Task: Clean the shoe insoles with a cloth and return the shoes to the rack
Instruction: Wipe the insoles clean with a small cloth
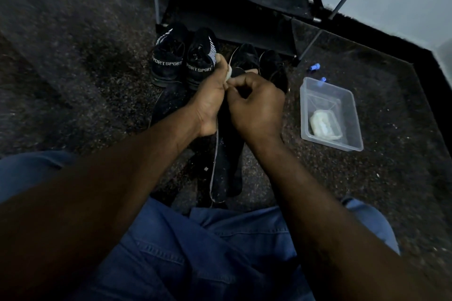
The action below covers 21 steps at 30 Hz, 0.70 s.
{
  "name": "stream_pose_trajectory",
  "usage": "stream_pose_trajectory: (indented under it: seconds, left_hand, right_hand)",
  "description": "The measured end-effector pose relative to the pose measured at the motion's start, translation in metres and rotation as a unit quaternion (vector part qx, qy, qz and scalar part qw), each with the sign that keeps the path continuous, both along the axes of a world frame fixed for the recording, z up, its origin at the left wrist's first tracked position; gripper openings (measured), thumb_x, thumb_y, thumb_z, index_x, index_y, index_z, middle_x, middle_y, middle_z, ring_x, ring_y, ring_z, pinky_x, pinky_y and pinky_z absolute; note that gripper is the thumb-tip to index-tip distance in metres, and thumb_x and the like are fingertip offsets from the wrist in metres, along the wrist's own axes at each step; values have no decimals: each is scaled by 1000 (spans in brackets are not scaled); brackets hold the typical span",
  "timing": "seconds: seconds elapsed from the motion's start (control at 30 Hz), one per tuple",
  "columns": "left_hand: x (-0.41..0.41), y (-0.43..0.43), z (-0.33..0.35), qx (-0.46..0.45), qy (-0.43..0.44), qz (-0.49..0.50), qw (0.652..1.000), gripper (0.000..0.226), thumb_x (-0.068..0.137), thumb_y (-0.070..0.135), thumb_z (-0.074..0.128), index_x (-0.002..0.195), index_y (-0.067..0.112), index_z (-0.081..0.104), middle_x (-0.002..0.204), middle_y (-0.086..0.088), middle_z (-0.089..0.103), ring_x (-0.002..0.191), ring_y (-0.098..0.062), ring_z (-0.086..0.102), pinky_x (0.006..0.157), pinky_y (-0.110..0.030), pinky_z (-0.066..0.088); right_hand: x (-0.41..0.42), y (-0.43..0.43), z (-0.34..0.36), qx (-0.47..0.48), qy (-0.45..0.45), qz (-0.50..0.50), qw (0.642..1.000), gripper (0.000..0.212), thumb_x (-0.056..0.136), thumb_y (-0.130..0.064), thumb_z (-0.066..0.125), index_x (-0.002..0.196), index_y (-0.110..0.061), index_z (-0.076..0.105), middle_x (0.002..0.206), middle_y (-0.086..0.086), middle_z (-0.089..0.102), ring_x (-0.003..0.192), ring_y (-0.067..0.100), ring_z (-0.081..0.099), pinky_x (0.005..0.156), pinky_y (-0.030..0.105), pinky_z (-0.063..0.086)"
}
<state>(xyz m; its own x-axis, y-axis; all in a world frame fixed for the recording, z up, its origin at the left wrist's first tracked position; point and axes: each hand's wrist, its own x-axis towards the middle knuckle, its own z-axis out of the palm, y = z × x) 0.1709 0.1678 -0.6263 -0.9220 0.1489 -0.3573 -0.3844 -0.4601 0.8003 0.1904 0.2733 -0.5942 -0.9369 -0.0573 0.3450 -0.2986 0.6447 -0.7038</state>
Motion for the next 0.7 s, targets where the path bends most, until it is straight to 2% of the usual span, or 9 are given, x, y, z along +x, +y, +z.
stream_pose_trajectory:
  seconds: [0.03, 0.1, 0.17, 0.23, 0.27, 0.33, 0.47, 0.57, 0.7]
  left_hand:
    - [0, -1, 1, -4, -3, 1, 1000, 96, 86, 88, 28, 154, 22, 48, 136, -1, 69, 115, -14, 71, 87, -36, 61]
    - [1, -1, 3, -14, -3, 0, 1000, 102, 82, 91, 27, 145, 18, 58, 135, -7, 69, 117, -21, 71, 93, -42, 60]
    - [3, 1, 6, -18, 3, 10, 1000, 98, 82, 92, 27, 120, 12, 70, 129, -8, 71, 118, -29, 70, 99, -45, 57]
    - [5, 6, 10, -8, 0, 21, 1000, 91, 90, 86, 22, 100, 12, 75, 113, -10, 76, 105, -28, 75, 85, -38, 63]
    - [4, 6, 10, -1, -2, 16, 1000, 93, 93, 83, 17, 106, 14, 77, 113, -12, 77, 104, -27, 75, 84, -39, 63]
    - [2, 6, 8, 22, -5, 0, 1000, 96, 92, 84, 14, 130, 15, 70, 124, -16, 73, 115, -31, 71, 94, -45, 60]
    - [1, 8, 1, -3, 2, -7, 1000, 90, 91, 85, 20, 142, 24, 61, 129, -15, 71, 119, -31, 69, 95, -45, 58]
    - [-1, 8, -6, -22, 31, 3, 999, 90, 84, 90, 30, 154, 36, 45, 153, -7, 54, 136, -24, 57, 107, -45, 51]
    - [1, 6, -1, 12, 39, -5, 999, 88, 90, 86, 25, 133, 22, 67, 134, -10, 69, 125, -27, 65, 106, -48, 51]
  right_hand:
    - [0, -1, 1, -31, -10, 4, 999, 7, 89, -20, 74, 91, -23, 80, 86, -15, 76, 82, 0, 70, 80, 30, 59]
    - [-1, 2, 2, -42, 2, 8, 999, 6, 89, -20, 74, 92, -23, 79, 88, -16, 76, 85, 0, 70, 82, 32, 60]
    - [-4, 8, -2, 23, 26, 2, 999, 8, 86, -26, 71, 92, -27, 77, 91, -15, 75, 89, 9, 70, 83, 41, 59]
    - [-10, 15, -7, 89, 26, -21, 995, 11, 83, -32, 68, 90, -29, 75, 91, -14, 74, 90, 16, 69, 83, 46, 57]
    - [-14, 18, -7, 93, 21, -34, 995, 13, 82, -34, 66, 90, -30, 75, 91, -13, 74, 90, 18, 69, 83, 47, 57]
    - [-22, 21, -5, 83, 22, -62, 994, 16, 81, -35, 63, 89, -30, 75, 90, -12, 75, 89, 19, 70, 82, 46, 58]
    - [-24, 17, 4, 44, 29, -64, 997, 10, 84, -30, 67, 87, -27, 76, 84, -12, 74, 83, 15, 69, 78, 42, 58]
    - [-16, 8, 4, 36, 38, -11, 999, 8, 84, -27, 70, 88, -25, 76, 84, -13, 74, 81, 12, 69, 78, 42, 58]
    - [-23, 16, 2, 101, 63, -41, 992, 15, 83, -34, 62, 92, -29, 72, 88, -10, 71, 87, 21, 66, 81, 47, 55]
